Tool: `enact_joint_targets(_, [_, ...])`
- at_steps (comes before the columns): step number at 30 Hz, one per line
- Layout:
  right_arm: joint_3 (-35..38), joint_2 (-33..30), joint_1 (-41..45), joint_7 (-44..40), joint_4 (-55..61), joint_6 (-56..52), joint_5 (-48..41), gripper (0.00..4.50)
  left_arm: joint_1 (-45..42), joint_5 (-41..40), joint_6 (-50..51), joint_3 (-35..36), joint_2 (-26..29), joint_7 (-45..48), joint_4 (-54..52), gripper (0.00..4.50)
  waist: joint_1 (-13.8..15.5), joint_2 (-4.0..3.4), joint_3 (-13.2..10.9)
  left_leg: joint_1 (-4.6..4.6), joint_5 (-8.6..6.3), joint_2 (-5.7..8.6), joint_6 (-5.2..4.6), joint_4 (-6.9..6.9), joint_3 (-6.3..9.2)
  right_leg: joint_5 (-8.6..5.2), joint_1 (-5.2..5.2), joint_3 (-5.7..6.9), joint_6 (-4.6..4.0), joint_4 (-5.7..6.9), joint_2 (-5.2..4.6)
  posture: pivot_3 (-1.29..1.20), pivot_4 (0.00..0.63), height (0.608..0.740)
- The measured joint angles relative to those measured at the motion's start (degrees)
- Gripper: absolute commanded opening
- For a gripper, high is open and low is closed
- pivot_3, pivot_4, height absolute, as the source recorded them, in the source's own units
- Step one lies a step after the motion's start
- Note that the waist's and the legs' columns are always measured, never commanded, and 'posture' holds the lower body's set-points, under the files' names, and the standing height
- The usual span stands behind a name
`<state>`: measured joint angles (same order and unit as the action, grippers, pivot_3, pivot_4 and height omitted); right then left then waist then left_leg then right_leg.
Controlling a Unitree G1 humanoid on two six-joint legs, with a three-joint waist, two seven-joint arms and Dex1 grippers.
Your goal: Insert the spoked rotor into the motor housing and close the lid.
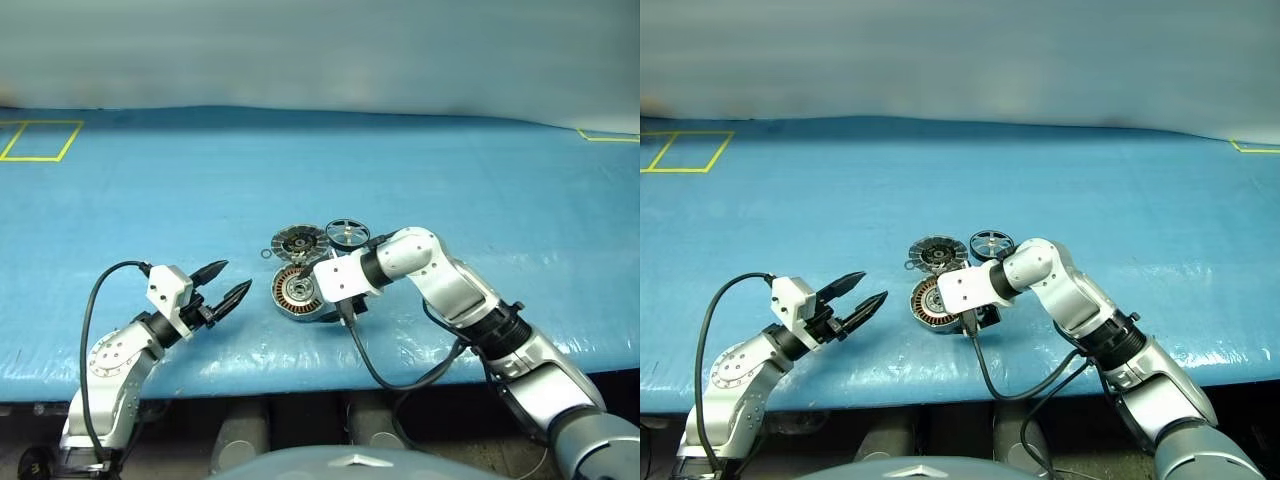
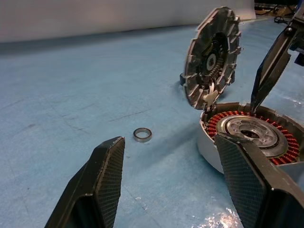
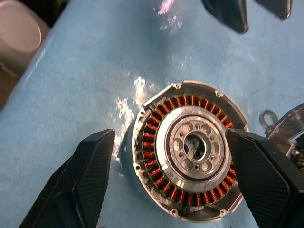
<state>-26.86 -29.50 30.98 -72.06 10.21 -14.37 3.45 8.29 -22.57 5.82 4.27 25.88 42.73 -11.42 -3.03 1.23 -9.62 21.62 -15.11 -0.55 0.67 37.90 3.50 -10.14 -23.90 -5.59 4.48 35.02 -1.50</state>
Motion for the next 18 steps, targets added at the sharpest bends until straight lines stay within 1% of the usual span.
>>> enact_joint_targets(3, [6.4,-1.0,-5.7,2.6,5.6,-4.2,-5.6,3.95,-2.3,1.9,-1.3,-1.1,-0.6,-0.2,2.0,3.29,0.2,-0.01,0.0,0.00,0.00,0.02,0.00,0.01,-0.02,0.00,0.02,-0.01,0.01,-0.02,-0.01,0.00,0.150,0.740])
enact_joint_targets(6, [12.5,-1.8,-11.4,6.3,9.7,-8.1,-9.6,3.95,-5.4,5.3,-4.7,-1.6,-2.0,-2.3,6.7,3.29,0.5,0.01,0.0,-0.01,0.00,0.00,0.00,0.02,0.00,0.00,0.03,0.00,0.01,-0.01,0.02,0.00,0.150,0.740])
enact_joint_targets(11, [20.3,-1.9,-22.7,13.3,15.7,-14.0,-14.5,3.95,-8.4,8.2,-5.8,-2.4,-1.9,-3.0,13.0,3.29,0.7,0.00,0.0,0.02,0.00,0.02,0.00,-0.03,-0.03,-0.01,0.01,-0.02,0.00,-0.04,0.01,0.00,0.150,0.740])
enact_joint_targets(14, [23.0,-2.8,-27.7,16.6,17.2,-16.1,-15.5,3.95,-10.1,8.8,-5.4,-3.5,-1.9,-2.1,16.4,3.29,0.8,0.01,0.0,0.03,0.00,0.02,0.00,0.02,-0.06,0.01,0.01,-0.03,0.03,-0.05,0.00,0.00,0.150,0.740])
enact_joint_targets(18, [23.8,-3.9,-29.6,19.1,17.6,-16.2,-16.1,3.95,-14.3,11.0,-5.4,-5.3,-2.0,-1.4,21.8,3.29,0.7,0.01,0.0,-0.02,0.01,0.00,-0.01,0.09,-0.06,0.01,0.04,-0.03,0.05,0.00,0.03,0.00,0.150,0.740])
